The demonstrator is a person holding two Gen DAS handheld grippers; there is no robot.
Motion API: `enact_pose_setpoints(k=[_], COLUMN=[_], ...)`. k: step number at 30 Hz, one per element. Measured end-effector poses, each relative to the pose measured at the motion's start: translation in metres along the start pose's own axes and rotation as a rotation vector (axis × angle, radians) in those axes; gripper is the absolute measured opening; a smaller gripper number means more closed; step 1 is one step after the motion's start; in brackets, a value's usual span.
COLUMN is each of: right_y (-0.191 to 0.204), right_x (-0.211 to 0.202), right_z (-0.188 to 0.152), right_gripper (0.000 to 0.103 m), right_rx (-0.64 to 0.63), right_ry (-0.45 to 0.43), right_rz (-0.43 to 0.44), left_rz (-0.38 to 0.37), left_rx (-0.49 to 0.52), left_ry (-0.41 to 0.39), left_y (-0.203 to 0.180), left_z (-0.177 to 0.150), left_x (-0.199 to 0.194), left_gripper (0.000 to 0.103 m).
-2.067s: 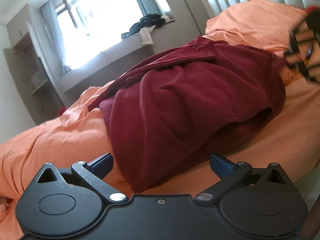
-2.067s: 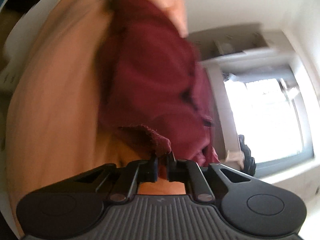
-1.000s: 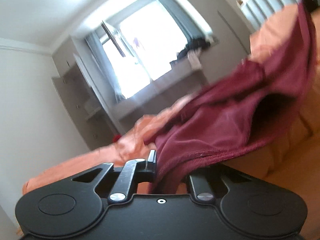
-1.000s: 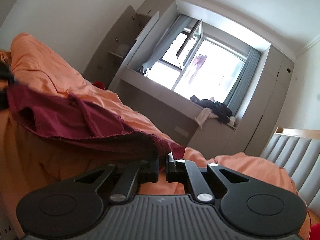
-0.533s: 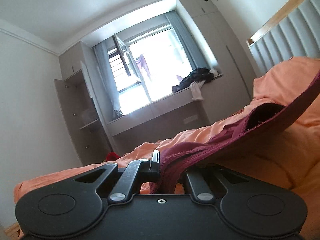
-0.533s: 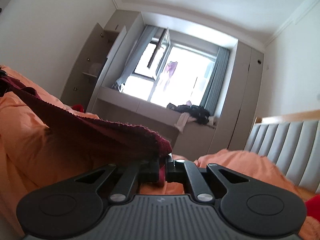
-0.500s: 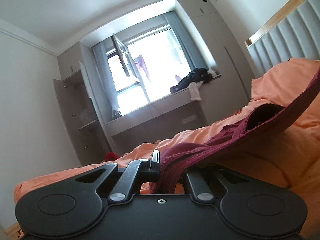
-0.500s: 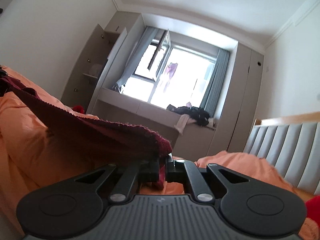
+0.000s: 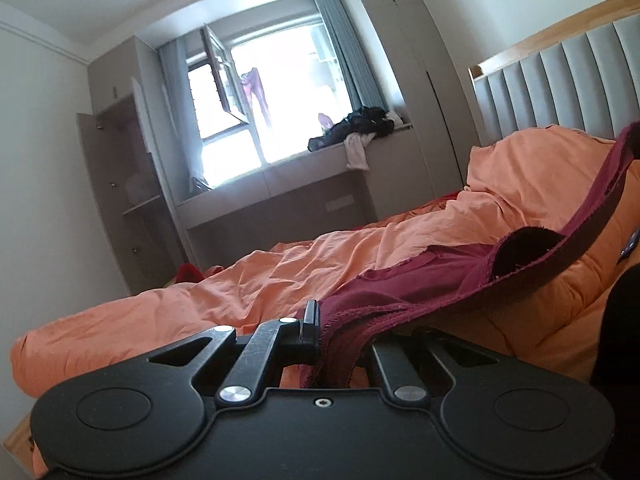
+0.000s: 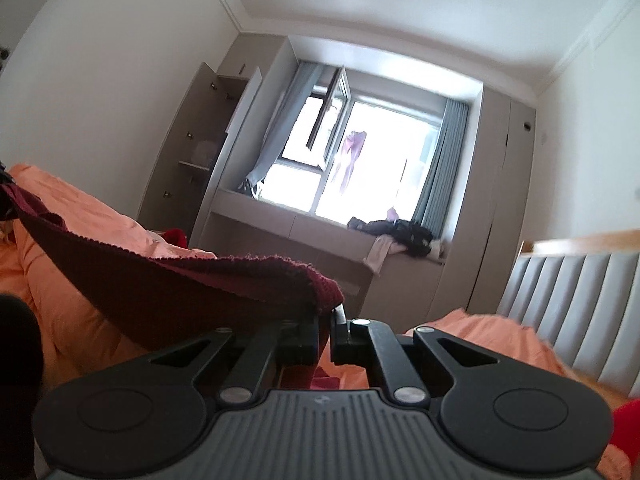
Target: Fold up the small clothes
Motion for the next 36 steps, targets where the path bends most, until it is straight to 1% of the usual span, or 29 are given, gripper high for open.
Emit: enact_pose_setpoints(k=[3, 6, 8, 11, 13, 16, 19, 24, 27, 31, 32, 33, 35, 36], right_y=[-0.026, -0.052, -0.071, -0.096, -0.108, -0.123, -0.134, -0.137, -0.135, -0.134, -0.135, -0.134, -0.139, -0.141], right_x=[0.023, 0.055, 0.084, 0.128, 0.163, 0.211, 0.255, 0.309, 0.335, 0.361, 0.366, 0.367, 0.376, 0.379], right_z=[0.014, 0.028, 0.035, 0.043, 0.044, 0.035, 0.017, -0.018, -0.039, -0.059, -0.064, -0.068, -0.076, -0.080], right_gripper=[0.005, 0.005, 0.005, 0.005, 0.005, 0.005, 0.005, 0.005, 0.005, 0.006, 0.006, 0.006, 0.006, 0.006], right_rx=[0.047, 0.091, 0.126, 0.138, 0.145, 0.168, 0.192, 0.219, 0.211, 0.226, 0.231, 0.238, 0.268, 0.285], right_ry=[0.011, 0.016, 0.032, 0.063, 0.099, 0.156, 0.216, 0.299, 0.347, 0.384, 0.389, 0.391, 0.399, 0.404], right_rz=[0.015, 0.035, 0.053, 0.069, 0.080, 0.092, 0.103, 0.126, 0.143, 0.159, 0.163, 0.167, 0.183, 0.190], left_rz=[-0.002, 0.009, 0.011, 0.003, 0.005, -0.007, -0.019, -0.014, -0.021, -0.034, -0.047, -0.078, -0.126, -0.140], left_rx=[0.007, 0.014, 0.000, -0.035, -0.034, -0.037, -0.051, -0.049, -0.072, -0.098, -0.106, -0.122, -0.178, -0.202], left_ry=[0.020, 0.043, 0.069, 0.127, 0.169, 0.247, 0.319, 0.399, 0.444, 0.505, 0.515, 0.524, 0.538, 0.542], left_y=[-0.002, -0.008, -0.009, -0.009, -0.013, -0.020, -0.027, -0.044, -0.053, -0.061, -0.062, -0.062, -0.057, -0.054], left_z=[0.028, 0.048, 0.062, 0.084, 0.094, 0.102, 0.100, 0.083, 0.066, 0.046, 0.042, 0.039, 0.033, 0.030], left_x=[0.026, 0.060, 0.084, 0.128, 0.161, 0.210, 0.258, 0.323, 0.349, 0.382, 0.388, 0.392, 0.398, 0.399], left_gripper=[0.004, 0.004, 0.004, 0.005, 0.005, 0.005, 0.005, 0.005, 0.005, 0.005, 0.006, 0.009, 0.014, 0.021])
Point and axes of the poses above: each gripper's, at about its wrist camera, not at the fingertips, and x roughly the way its jaws point, y to its left, z to its top, the point moved 2 cm from there along x, roughly the way its jaws point, and after that the axes turned 15 degrees about z, right-handed, at the moved point
